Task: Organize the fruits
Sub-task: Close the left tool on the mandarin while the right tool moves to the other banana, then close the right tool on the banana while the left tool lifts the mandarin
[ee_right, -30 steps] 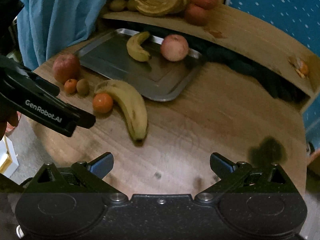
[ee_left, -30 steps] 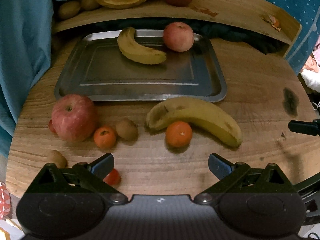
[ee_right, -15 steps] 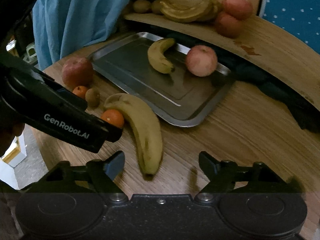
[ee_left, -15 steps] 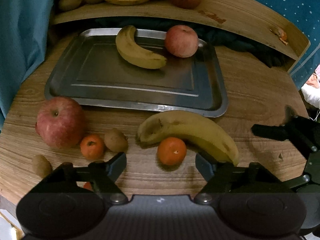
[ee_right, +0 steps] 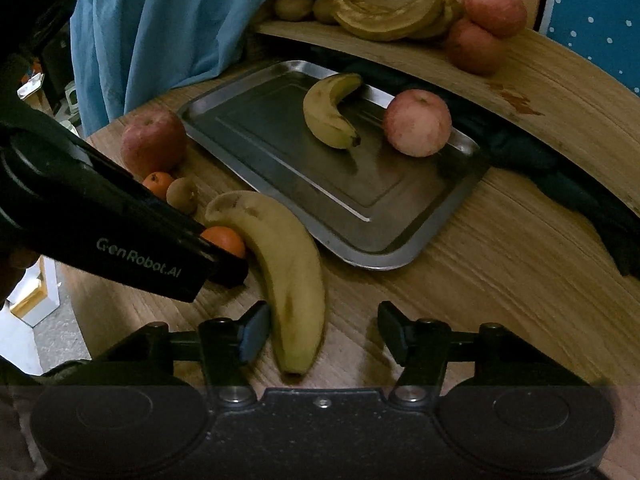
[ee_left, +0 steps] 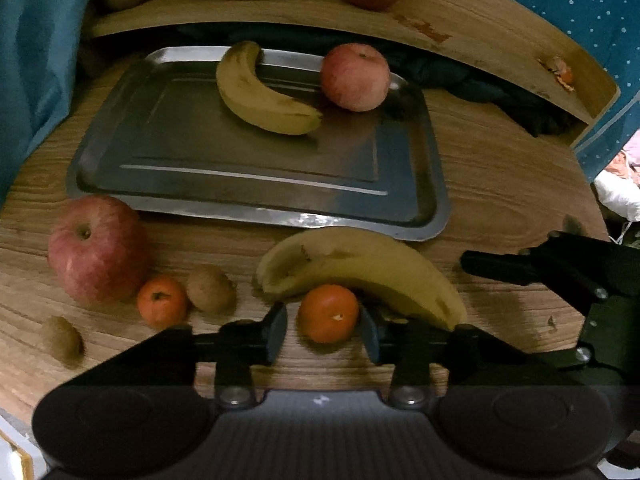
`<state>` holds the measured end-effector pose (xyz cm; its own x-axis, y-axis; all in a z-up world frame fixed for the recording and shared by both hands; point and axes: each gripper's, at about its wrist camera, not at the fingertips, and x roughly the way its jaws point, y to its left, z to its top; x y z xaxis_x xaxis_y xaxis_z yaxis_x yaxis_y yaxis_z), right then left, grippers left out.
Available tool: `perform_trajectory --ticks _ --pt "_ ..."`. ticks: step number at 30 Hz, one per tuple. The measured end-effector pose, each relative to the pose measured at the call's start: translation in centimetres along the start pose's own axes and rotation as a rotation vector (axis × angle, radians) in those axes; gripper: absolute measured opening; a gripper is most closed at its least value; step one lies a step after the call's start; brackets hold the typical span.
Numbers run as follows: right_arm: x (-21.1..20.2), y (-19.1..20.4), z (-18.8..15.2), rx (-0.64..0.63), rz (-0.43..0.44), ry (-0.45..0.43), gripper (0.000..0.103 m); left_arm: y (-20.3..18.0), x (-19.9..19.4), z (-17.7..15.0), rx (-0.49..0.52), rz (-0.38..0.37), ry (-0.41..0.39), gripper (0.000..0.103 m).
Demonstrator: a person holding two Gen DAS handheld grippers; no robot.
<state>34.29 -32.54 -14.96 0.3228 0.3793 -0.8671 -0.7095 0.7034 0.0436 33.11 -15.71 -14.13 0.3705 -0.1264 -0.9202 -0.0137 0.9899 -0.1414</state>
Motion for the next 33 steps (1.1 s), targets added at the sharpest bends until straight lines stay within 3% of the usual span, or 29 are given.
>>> perform_trajectory --ticks 1,16,20,33 --pt "0.1 0.0 0.1 -0.001 0.002 0.001 0.061 0.0 0.0 0.0 0.006 -0.007 0.004 0.036" --pt "1.6 0.7 1.5 -0.014 0.034 -0.002 0.057 2.4 -0.7 0.1 -0.006 -0.015 0.038 0.035" --pt "1.6 1.0 1.7 -0.023 0.040 -0.008 0.041 2.9 -0.8 0.1 -0.003 -0.016 0.044 0.035" --pt "0.2 1.2 0.7 0.096 0.025 0.001 0.037 3.3 -2.1 0.6 0.055 -0.040 0.038 0.035"
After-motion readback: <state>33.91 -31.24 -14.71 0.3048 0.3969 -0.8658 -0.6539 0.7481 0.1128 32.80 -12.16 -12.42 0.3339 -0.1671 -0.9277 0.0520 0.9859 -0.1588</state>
